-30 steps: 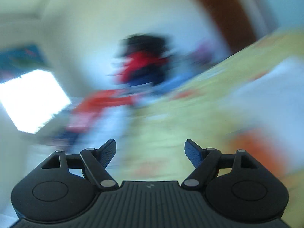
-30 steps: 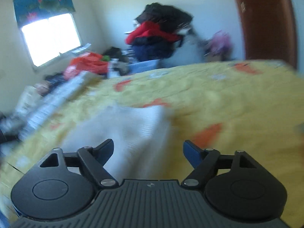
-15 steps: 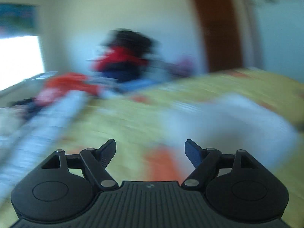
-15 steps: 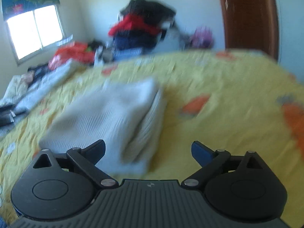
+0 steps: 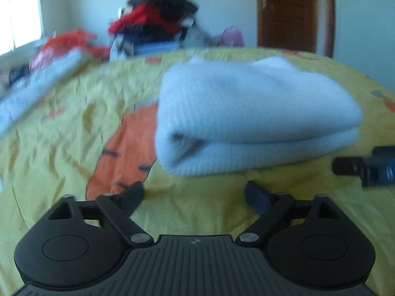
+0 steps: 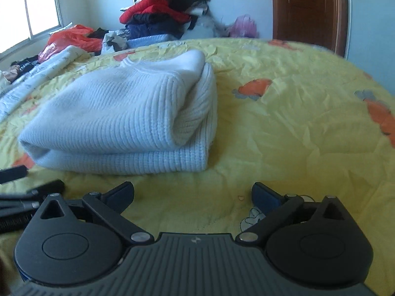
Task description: Fold small clothes
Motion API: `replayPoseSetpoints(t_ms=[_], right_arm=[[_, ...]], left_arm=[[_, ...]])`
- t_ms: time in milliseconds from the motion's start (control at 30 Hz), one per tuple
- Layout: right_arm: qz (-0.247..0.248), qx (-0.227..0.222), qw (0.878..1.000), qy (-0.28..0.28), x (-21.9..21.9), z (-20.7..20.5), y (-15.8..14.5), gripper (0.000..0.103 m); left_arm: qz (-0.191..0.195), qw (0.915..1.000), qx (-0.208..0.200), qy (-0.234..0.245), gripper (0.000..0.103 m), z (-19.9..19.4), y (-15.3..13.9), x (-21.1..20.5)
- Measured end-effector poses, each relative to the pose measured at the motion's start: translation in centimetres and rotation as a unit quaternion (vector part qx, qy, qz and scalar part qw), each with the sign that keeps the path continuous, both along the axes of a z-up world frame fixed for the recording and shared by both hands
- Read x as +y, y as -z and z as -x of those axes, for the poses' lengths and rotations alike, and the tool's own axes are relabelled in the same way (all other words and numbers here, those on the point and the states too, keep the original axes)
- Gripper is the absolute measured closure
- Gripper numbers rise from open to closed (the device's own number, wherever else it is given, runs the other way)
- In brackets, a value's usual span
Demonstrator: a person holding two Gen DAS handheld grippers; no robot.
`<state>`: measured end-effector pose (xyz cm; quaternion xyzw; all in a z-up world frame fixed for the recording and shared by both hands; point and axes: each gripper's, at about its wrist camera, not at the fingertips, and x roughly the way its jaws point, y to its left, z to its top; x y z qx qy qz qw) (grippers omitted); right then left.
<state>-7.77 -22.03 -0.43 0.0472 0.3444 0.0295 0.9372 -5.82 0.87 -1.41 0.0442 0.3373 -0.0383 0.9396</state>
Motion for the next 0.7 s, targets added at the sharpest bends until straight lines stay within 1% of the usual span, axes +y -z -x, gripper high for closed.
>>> replayPoseSetpoints(t_ms=[33, 67, 133, 233, 367, 700], right_arm=[[0.012, -0.008, 1.000, 0.000, 0.3, 0.2, 0.3, 0.000], [0.025, -0.012, 1.000, 0.001, 0.7, 0.3, 0.6, 0.000], [0.051, -0.011, 0.999, -0.001, 1.4, 0.3, 0.7, 0.001], [0.044, -0.013, 0.999, 0.003, 1.2, 0.4, 0.8, 0.000], [0.050, -0.015, 0.999, 0.016, 1.7, 0.7, 0.9, 0.000], [0.049, -0.016, 0.999, 0.017, 1.6, 0.9, 1.0, 0.000]], left_arm=[[0.020, 0.9997, 0.008, -0.006, 0.002, -0.2, 0.1, 0.5], [0.029, 0.9995, 0.010, -0.009, 0.000, -0.4, 0.2, 0.8], [0.026, 0.9996, 0.008, -0.010, 0.000, -0.2, 0.4, 0.6], [0.021, 0.9997, 0.006, -0.014, 0.000, 0.0, 0.4, 0.3], [0.020, 0.9997, 0.006, -0.014, 0.000, -0.3, 0.4, 0.3], [0.021, 0.9997, 0.006, -0.014, 0.000, -0.2, 0.4, 0.3]])
